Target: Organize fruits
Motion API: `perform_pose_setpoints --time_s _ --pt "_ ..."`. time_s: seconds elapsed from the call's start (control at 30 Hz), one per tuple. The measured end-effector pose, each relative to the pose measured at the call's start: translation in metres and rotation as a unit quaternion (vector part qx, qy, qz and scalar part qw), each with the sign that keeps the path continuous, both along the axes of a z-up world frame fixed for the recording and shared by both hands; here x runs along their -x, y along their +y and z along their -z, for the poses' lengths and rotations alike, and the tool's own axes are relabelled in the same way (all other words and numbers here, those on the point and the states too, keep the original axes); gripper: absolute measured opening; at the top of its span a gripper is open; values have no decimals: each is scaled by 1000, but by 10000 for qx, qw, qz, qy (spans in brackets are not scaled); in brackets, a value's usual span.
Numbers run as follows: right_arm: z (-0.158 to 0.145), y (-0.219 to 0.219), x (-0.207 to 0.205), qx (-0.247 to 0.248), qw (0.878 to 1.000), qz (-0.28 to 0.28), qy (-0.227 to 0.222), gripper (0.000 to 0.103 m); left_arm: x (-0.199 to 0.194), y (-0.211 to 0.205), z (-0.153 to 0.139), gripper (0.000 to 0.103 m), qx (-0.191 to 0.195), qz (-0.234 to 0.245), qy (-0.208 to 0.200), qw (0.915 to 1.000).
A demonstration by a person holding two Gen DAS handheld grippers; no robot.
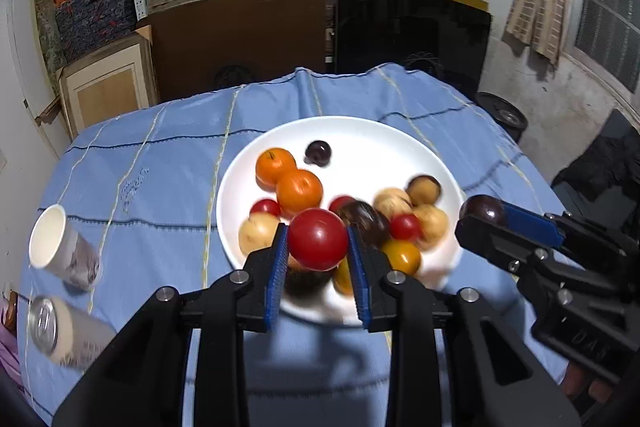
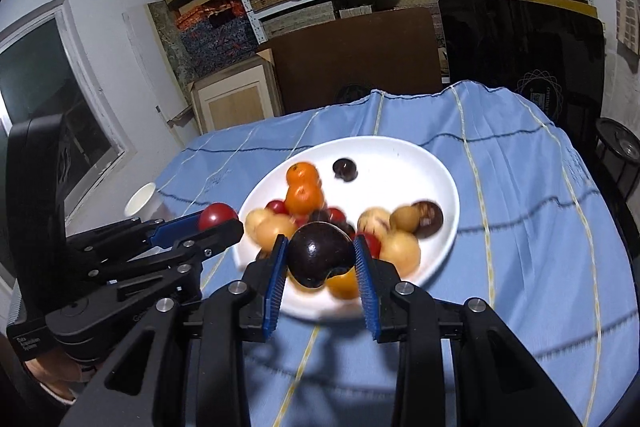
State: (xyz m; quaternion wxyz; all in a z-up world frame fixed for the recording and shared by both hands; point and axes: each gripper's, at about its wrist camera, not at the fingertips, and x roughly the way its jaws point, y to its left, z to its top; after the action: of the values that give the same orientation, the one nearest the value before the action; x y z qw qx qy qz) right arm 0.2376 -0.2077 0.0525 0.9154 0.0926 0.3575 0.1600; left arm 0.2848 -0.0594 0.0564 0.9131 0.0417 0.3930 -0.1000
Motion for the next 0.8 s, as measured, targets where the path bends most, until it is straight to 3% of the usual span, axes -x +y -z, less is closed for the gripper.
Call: perform_pose_setpoints --time_s 0.3,0.33,0.37,0.4,0.47,0.53,0.6,0.8 --pt "27 -4 -68 -50 9991 290 311 35 -59 -13 28 29 -224 -306 253 9990" --pt "27 -4 -70 -92 9991 276 324 39 -62 -14 31 29 -247 -335 278 9987" --pt "28 -4 -71 -101 9989 314 334 40 -65 -14 33 36 -255 -416 313 9983" --pt "27 -7 -71 -138 9988 363 285 47 -65 -14 34 57 -239 -443 325 9982" --pt "24 -8 -68 -168 9989 388 204 54 -61 -14 31 73 -253 -520 155 9982" --pt "22 -9 -63 -192 9990 363 179 54 -57 -17 29 74 -306 -464 89 9984" --pt "20 -12 -56 -269 9988 380 178 56 -53 -18 27 84 -263 -384 133 9988" --pt "10 -29 -24 -620 9970 440 135 61 -29 -11 15 90 -107 -413 69 9991"
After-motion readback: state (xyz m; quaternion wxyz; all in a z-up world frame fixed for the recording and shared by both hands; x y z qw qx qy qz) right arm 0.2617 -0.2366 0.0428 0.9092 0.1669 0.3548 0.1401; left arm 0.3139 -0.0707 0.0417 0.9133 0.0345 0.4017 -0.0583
